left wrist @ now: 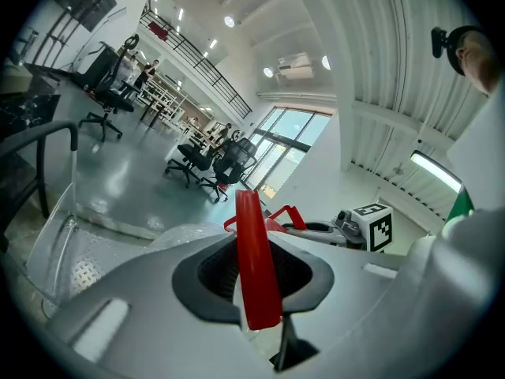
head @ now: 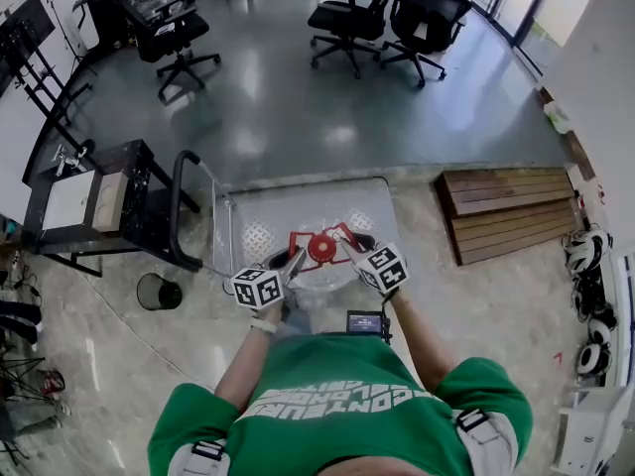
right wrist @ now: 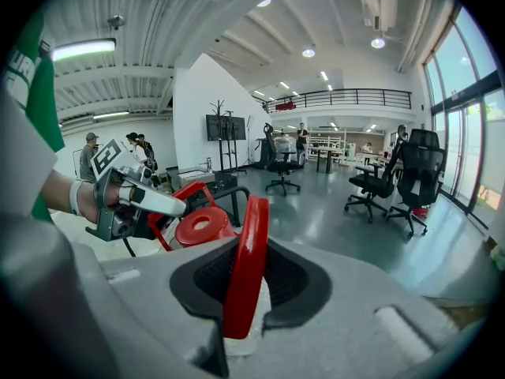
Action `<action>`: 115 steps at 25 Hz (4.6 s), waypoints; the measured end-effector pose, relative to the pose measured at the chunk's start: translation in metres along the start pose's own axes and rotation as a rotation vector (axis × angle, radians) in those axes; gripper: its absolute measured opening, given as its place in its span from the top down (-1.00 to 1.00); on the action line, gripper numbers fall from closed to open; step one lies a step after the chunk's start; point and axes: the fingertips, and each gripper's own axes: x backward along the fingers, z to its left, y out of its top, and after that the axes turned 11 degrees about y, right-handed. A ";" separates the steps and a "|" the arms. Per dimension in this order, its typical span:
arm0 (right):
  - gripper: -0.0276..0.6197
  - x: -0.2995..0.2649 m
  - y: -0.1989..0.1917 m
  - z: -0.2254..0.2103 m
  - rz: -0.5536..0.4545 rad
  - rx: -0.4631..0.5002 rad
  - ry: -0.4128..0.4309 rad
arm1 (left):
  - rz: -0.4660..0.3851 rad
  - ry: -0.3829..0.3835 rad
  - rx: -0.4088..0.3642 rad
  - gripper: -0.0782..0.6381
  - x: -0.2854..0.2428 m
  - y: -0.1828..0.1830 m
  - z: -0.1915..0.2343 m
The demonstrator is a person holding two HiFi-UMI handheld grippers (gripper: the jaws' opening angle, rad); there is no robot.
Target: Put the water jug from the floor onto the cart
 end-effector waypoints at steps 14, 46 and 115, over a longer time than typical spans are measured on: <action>0.73 -0.084 0.052 -0.062 0.022 0.001 0.011 | 0.002 0.000 0.015 0.55 -0.049 0.075 0.070; 0.73 -0.120 0.050 -0.162 0.056 -0.028 0.130 | 0.020 0.116 0.052 0.55 -0.145 0.100 0.090; 0.72 -0.262 -0.254 -0.224 0.579 -0.296 0.086 | 0.577 0.297 0.040 0.52 -0.266 -0.146 0.261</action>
